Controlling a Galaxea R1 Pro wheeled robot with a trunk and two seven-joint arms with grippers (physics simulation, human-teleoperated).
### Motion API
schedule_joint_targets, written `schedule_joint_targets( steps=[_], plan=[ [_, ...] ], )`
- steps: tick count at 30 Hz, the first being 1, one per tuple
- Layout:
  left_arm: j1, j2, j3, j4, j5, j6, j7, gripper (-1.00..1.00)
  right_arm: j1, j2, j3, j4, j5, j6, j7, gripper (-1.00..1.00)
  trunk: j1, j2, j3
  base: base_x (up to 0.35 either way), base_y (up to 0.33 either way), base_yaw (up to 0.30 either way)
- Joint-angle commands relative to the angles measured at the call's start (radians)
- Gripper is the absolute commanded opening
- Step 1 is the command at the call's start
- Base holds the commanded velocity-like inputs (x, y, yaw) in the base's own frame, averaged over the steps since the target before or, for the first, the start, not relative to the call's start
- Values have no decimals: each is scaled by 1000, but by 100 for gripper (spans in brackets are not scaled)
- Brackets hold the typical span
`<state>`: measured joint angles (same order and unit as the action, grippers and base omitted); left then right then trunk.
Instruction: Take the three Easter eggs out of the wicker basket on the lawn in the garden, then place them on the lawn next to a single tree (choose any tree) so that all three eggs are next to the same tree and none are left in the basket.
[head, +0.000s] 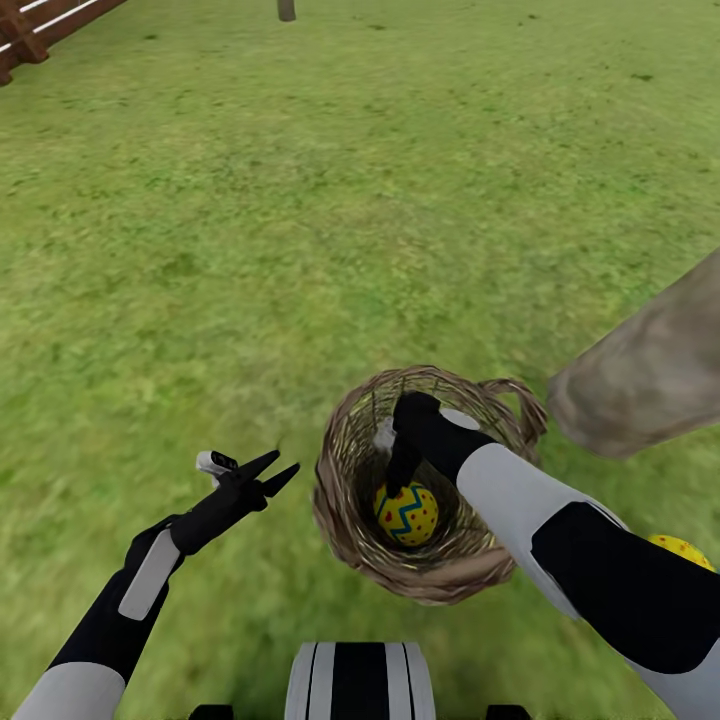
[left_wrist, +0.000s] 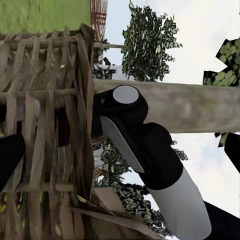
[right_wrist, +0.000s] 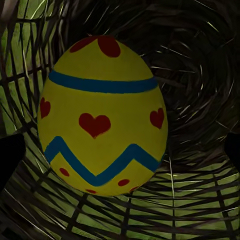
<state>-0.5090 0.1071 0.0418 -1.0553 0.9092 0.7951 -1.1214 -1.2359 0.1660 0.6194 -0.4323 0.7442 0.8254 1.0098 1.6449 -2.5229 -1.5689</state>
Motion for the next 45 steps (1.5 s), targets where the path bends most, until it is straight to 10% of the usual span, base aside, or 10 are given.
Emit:
schedule_joint_targets(
  steps=[1, 39, 40, 45],
  plan=[
    [0, 0, 0, 0, 5, 7, 0, 100, 0, 0, 2, -1, 10, 1, 3, 100, 0, -1, -5, 0, 0, 0],
    [0, 0, 0, 3, 5, 7, -2, 100, 6, 1, 3, 17, 11, 46, 6, 100, 15, -8, -128, 0, 0, 0],
    [0, 0, 0, 4, 5, 7, -2, 100, 7, 1, 3, 17, 11, 46, 6, -100, 15, -8, -128, 0, 0, 0],
    [1, 0, 1, 9, 5, 7, -2, 100, 7, 1, 3, 17, 10, 44, 7, -100, 15, -8, -128, 0, 0, 0]
  ],
)
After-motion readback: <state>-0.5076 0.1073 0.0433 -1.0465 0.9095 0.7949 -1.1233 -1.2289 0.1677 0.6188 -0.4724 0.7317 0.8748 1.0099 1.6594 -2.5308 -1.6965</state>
